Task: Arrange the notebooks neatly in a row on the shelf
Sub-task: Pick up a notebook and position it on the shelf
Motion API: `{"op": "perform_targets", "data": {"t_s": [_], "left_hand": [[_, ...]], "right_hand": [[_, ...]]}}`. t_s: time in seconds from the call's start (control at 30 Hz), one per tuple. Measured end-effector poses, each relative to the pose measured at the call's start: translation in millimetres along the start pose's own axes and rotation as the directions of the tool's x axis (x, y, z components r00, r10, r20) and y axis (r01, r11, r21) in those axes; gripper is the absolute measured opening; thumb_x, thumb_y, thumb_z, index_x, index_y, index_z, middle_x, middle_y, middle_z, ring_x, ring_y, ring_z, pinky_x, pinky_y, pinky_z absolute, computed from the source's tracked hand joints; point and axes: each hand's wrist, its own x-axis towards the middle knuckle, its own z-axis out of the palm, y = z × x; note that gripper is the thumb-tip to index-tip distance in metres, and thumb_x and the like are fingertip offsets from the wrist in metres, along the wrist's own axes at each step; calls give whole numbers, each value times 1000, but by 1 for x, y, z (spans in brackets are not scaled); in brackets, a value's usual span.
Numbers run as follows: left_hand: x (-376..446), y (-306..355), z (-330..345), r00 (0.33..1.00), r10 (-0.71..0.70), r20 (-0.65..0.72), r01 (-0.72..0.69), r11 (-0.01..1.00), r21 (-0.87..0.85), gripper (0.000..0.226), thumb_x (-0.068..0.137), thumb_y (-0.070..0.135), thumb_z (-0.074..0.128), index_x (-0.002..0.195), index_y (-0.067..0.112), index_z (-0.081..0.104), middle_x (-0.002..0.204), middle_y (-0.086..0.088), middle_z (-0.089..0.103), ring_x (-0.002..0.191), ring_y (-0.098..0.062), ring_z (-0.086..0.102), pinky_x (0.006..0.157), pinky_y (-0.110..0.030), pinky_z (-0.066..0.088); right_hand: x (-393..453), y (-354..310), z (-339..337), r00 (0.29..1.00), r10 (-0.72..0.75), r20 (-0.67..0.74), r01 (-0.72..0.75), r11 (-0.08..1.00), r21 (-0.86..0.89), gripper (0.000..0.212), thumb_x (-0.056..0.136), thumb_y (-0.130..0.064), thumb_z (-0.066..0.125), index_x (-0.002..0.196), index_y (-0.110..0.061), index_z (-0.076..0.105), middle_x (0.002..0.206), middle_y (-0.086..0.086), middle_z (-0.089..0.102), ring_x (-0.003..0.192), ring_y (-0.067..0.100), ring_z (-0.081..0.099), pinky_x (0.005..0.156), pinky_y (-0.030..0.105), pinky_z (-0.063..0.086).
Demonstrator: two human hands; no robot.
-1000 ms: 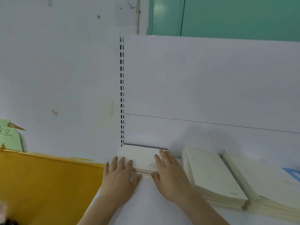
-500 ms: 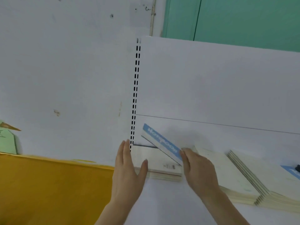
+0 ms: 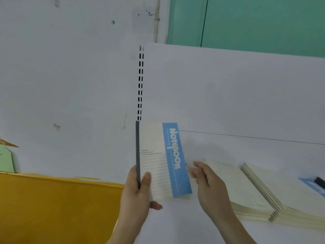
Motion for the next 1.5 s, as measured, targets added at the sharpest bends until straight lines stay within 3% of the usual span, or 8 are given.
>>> {"op": "perform_targets", "data": {"t_s": [0.2, 0.3, 0.37, 0.47, 0.67, 0.87, 1.13, 1.5], "left_hand": [[0, -16, -24, 993, -65, -98, 68, 997, 26, 25, 103, 18, 50, 124, 31, 52, 100, -2, 69, 85, -28, 67, 46, -37, 56], [0, -20, -30, 990, -83, -109, 90, 994, 56, 26, 102, 19, 50, 125, 32, 51, 100, 0, 68, 85, -26, 67, 47, -38, 57], [0, -22, -33, 990, -80, -113, 87, 994, 61, 26, 102, 20, 51, 124, 34, 51, 100, 1, 69, 85, -27, 68, 47, -37, 57], [0, -25, -37, 989, -88, -118, 97, 993, 70, 24, 102, 21, 53, 120, 37, 52, 99, 2, 70, 84, -27, 69, 47, -37, 57], [3, -18, -43, 983, -28, -183, 41, 997, 64, 21, 102, 20, 52, 120, 31, 55, 100, 0, 69, 82, -30, 66, 45, -35, 55], [10, -10, -44, 982, -7, -187, 24, 996, 89, 21, 103, 20, 50, 121, 32, 51, 103, 3, 68, 87, -23, 66, 47, -34, 56], [-17, 7, 2, 998, 55, -2, -55, 998, 26, 22, 102, 39, 38, 108, 30, 57, 72, 1, 67, 53, -17, 59, 42, -34, 51], [-42, -3, 50, 943, -24, 331, 76, 987, -143, 28, 105, 24, 39, 127, 33, 55, 96, -2, 70, 60, -44, 62, 46, -46, 56]], "right_hand": [[24, 29, 33, 900, -25, 435, 266, 823, -502, 71, 95, -57, 16, 153, -17, 17, 162, 1, 7, 148, 16, 4, 120, 32, 9], [25, 37, 46, 847, -20, 531, 385, 711, -588, 96, 72, -60, -7, 149, -17, 31, 158, 6, 24, 147, 21, 15, 118, 36, 15], [25, 48, 50, 854, -112, 507, 433, 695, -575, 73, 82, -54, 9, 124, -23, 60, 130, 0, 59, 127, 20, 50, 106, 37, 36], [28, 51, 51, 856, -224, 466, 487, 655, -578, 30, 91, -42, 38, 88, -26, 64, 90, -6, 68, 88, 18, 66, 77, 34, 48], [38, 17, 16, 936, -251, 248, 352, 680, -643, 17, 99, -31, 37, 102, -26, 52, 86, -2, 64, 77, 26, 64, 63, 35, 46], [30, -16, -17, 944, -173, -281, 135, 980, -148, 22, 100, -29, 42, 92, -19, 60, 67, -8, 60, 62, 16, 55, 57, 33, 41], [-26, -8, 13, 972, 111, -207, -92, 991, 98, 21, 97, -29, 52, 78, -28, 62, 69, -9, 64, 69, 3, 57, 61, 22, 39], [-63, 1, -39, 917, 306, -258, -229, 930, 289, 25, 100, -29, 45, 111, -37, 66, 82, -10, 70, 62, 11, 64, 47, 26, 54]]}}
